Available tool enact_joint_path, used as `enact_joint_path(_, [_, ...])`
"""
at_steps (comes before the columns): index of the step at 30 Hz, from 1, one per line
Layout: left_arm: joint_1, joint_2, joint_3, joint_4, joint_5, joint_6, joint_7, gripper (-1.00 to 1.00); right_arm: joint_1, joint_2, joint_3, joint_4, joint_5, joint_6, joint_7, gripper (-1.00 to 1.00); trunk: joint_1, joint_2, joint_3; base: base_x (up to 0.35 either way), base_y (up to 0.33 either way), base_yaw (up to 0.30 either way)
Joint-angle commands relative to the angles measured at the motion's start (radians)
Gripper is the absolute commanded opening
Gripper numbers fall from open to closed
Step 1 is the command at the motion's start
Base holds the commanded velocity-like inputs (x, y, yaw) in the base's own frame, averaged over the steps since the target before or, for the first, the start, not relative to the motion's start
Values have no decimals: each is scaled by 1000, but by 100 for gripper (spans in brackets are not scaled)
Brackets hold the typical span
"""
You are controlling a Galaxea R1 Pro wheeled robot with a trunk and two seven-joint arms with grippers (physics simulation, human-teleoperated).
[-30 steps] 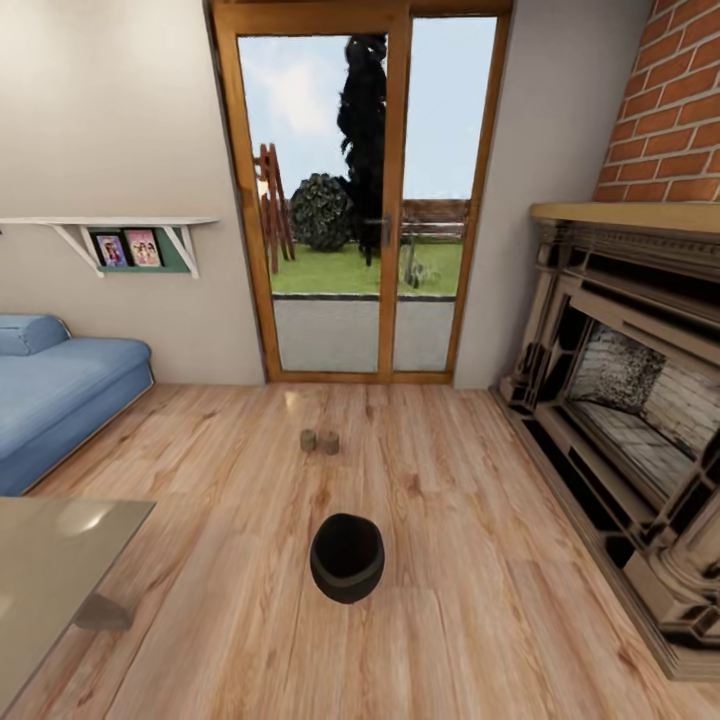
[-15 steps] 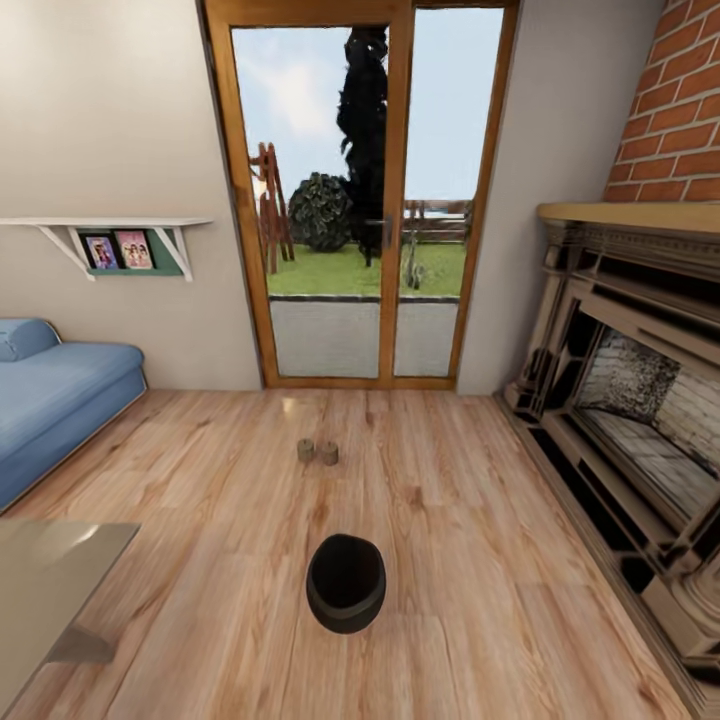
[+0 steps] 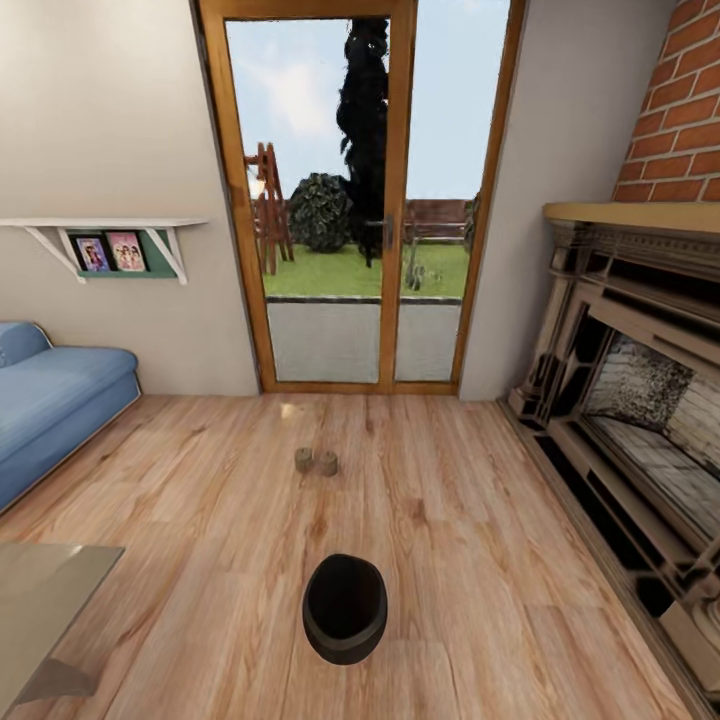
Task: Place each of the two pumpkins and all three candles from the living room inside a cabinet in the living room (use any cabinet), then make sure every cabinet is closed, and position the cauldron so it is next to a table in the living room.
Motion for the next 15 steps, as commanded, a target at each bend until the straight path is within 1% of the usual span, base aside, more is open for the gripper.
enact_joint_path(1, [0,0,0,-1,1,-2,1,100,-1,0,0,1,0,-3,0,100,0,0,-1,272,0,0])
enact_joint_path(3, [0,-1,0,-1,0,-2,1,100,-1,0,0,1,0,-3,0,100,0,0,-1,184,0,0])
enact_joint_path(6, [0,-1,-1,-1,0,-6,1,100,-1,0,0,0,0,-3,0,100,0,0,-1,97,0,0])
enact_joint_path(11, [0,-1,0,-1,-1,-22,1,100,-1,0,0,1,0,-3,0,100,0,0,-1,214,0,0])
enact_joint_path(15, [0,-1,-1,-1,-1,-29,1,100,-1,0,0,0,0,-3,0,100,0,0,-1,67,0,0])
